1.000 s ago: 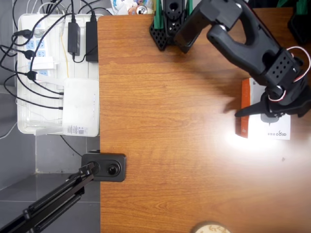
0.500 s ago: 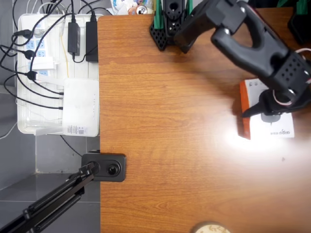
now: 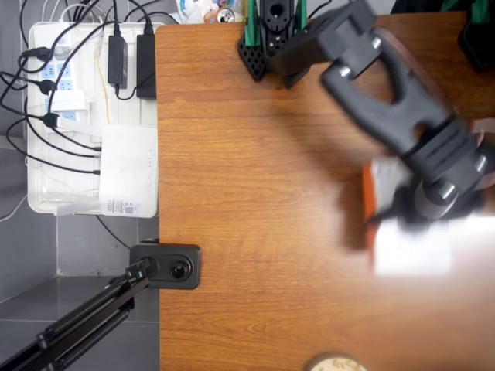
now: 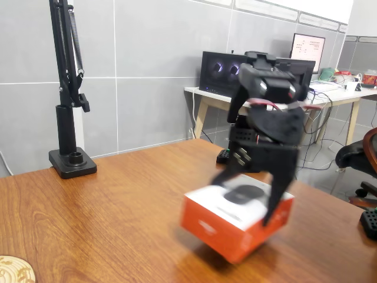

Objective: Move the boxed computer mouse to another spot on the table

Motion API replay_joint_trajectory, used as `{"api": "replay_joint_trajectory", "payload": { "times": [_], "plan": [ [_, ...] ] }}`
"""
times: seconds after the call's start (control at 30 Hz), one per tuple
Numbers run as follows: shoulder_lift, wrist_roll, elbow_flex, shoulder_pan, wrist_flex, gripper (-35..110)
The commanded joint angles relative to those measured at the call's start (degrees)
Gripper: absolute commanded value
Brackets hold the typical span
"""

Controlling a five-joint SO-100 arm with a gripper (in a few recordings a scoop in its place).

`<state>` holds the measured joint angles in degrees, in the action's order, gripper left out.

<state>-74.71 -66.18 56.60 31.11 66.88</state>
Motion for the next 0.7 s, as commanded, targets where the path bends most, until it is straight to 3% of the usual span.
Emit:
{"api": "replay_joint_trajectory", "payload": {
  "times": [0.0, 0.1, 0.27, 0.47, 0.67],
  "plan": [
    [-5.4, -3.8, -13.1, -15.9, 4.7, 0],
    [-12.9, -5.3, -7.2, -29.7, 9.5, 0],
    [-29.0, -4.0, 22.7, -47.1, 6.1, 0],
    [-39.2, -3.6, 50.0, -54.4, -1.3, 0],
    [-34.5, -3.4, 59.1, -54.7, -1.5, 0]
  ]
}}
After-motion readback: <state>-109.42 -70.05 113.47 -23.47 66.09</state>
